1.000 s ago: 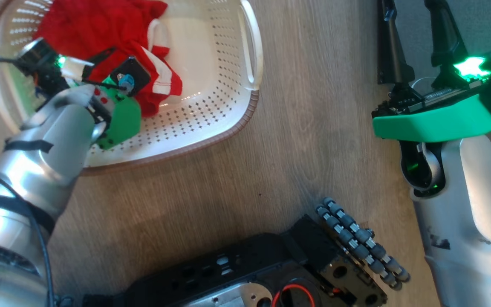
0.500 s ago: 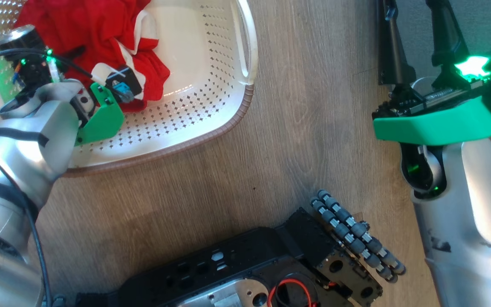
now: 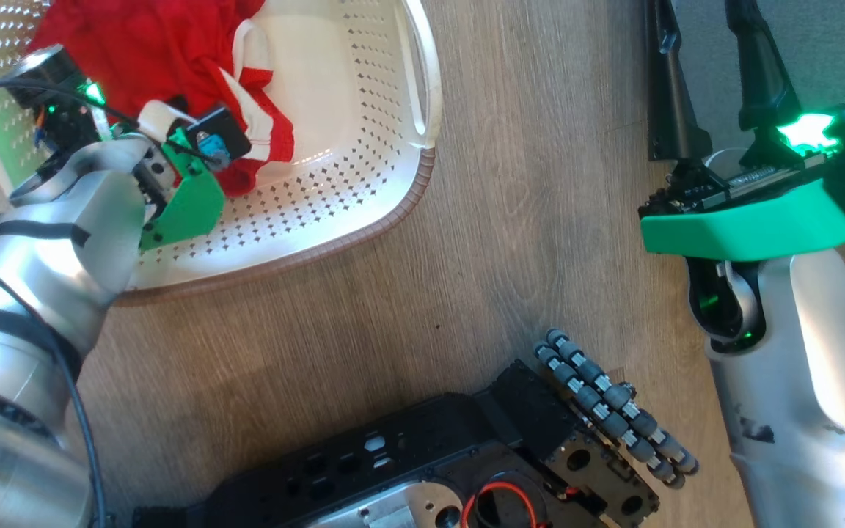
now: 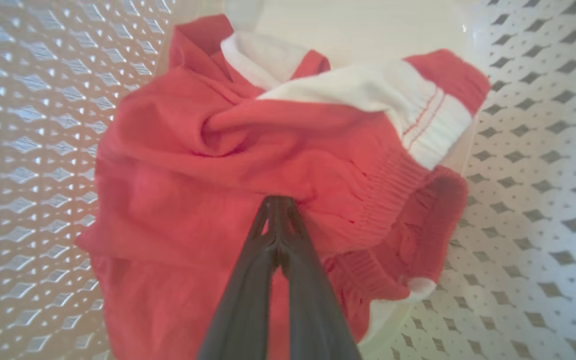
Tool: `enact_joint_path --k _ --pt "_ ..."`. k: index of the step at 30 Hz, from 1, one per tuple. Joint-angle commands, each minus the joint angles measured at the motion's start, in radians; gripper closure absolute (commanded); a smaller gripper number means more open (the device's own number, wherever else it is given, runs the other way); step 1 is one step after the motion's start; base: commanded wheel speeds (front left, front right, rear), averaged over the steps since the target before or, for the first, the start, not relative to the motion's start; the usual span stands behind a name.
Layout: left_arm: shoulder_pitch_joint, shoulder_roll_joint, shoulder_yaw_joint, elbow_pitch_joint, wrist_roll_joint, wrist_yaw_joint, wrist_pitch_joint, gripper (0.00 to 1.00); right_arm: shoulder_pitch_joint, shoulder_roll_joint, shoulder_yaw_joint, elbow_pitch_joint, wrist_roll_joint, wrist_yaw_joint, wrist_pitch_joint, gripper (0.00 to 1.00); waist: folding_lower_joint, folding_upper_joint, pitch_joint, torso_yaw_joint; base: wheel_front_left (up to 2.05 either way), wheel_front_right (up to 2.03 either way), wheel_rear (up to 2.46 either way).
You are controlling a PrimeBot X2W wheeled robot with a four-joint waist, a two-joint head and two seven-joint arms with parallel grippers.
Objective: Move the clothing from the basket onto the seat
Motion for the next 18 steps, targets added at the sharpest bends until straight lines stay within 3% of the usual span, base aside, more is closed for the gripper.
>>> enact_joint_path --k 1,7,18 --pt "0.018 0.006 0.026 -0.009 -0.015 0.007 -0.015 1.0 0.023 0.007 0.011 -0.022 0.006 0.0 -0.006 0.0 0.0 0.0 -0.004 0.001 0.0 0.0 0.0" --pt "0.037 -0.019 0.067 -0.026 -0.08 0.024 -0.05 1.0 -0.017 0.007 0.007 -0.006 -0.009 0.0 -0.006 0.0 0.0 0.0 -0.049 0.013 0.0 0.0 0.0" --pt "0.153 -0.075 0.133 -0.206 -0.208 0.028 -0.063 1.0 -0.023 0.007 -0.031 0.049 -0.105 0.0 -0.006 0.0 0.0 0.0 -0.233 0.127 0.0 0.0 0.0"
